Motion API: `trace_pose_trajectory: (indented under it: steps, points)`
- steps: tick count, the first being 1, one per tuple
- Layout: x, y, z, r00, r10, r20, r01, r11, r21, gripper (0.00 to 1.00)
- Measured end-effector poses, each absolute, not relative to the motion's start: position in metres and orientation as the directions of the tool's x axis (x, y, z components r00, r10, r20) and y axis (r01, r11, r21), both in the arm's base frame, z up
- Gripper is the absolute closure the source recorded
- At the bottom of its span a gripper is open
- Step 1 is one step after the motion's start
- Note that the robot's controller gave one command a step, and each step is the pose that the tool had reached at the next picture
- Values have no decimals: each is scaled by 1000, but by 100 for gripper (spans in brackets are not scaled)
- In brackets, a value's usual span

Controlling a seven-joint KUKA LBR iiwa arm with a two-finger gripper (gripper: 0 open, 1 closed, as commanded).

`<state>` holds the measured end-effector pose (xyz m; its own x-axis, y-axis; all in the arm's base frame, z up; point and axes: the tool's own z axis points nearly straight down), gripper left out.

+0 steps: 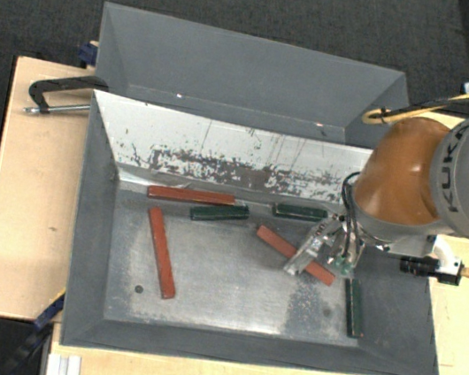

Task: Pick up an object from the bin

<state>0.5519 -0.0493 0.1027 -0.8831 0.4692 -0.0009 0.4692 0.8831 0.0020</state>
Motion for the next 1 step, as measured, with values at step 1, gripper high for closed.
trace_pose_trajectory:
  steps: [1]
  points:
    - [552,-49,118,-883,469,1,469,883,1,100]
